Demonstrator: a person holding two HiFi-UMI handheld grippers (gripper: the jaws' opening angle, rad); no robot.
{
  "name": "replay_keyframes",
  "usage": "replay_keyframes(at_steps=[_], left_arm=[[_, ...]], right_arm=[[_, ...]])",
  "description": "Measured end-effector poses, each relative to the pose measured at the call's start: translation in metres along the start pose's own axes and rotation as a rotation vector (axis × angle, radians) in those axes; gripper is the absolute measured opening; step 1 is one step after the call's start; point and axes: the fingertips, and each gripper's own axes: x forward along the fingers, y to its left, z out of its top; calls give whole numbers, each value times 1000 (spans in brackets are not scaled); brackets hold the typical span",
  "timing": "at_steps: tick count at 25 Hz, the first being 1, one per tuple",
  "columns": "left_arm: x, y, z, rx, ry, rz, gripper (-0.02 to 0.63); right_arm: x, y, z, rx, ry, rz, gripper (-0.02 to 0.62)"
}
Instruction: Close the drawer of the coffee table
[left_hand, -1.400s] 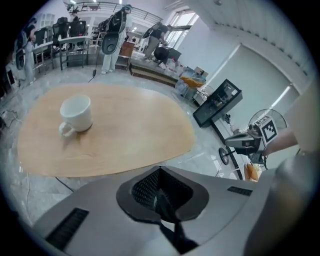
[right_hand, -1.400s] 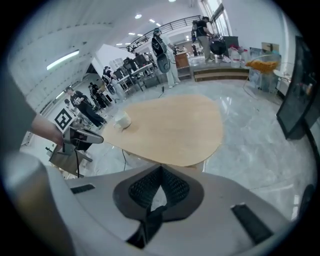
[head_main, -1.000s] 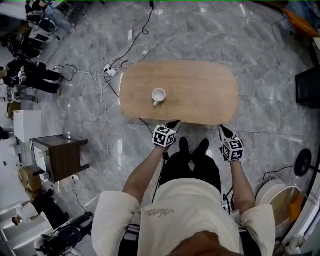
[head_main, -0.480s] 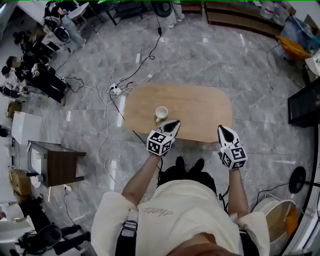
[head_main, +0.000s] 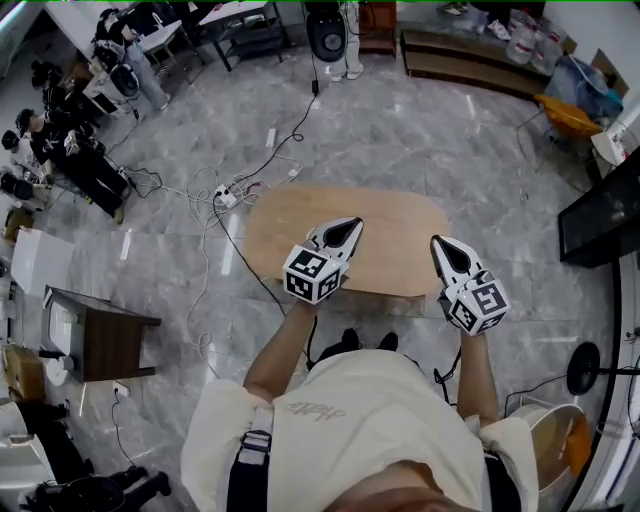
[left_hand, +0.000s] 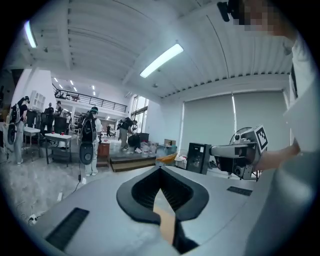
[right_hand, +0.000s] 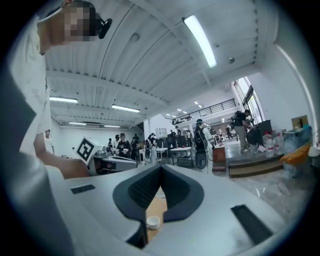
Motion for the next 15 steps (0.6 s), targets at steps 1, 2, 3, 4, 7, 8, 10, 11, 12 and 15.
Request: replay_keyframes(at_steps=[1,2,3,4,7,8,10,11,12,15], left_arm=[[-2,-2,9,2,-17,-6,2],[-5,-3,17,3,-33,-12,1],[-8,-4,24,5,-44,-17,2],[-10,-5,30,10,-51,-22,2],[-15,-7,39,39,-57,-34,1],[-15,-6,41,48,-56,-36,2],[-13,-4,44,58,-55,-34,1],[-12,-4,45,58,-54,-31,0],[-12,-4,45,55,-52,-30,1],[-12,-11,46,58,-45,-40,2]], right_arm=[[0,2,7,-7,-9,4,-6],[0,5,13,-15,-15,7,-6],[1,8,18,-22,-17,9,-6],[2,10,21,-28,-16,9,-6],[4,15,26,-32,-20,4,-6],[4,16,29,-30,-26,3,-6],[5,14,33,-33,-37,1,-6],[4,12,34,-35,-40,-3,-6],[3,10,35,-35,-43,-10,-6],[-2,8,35,-45,-42,-31,-6]])
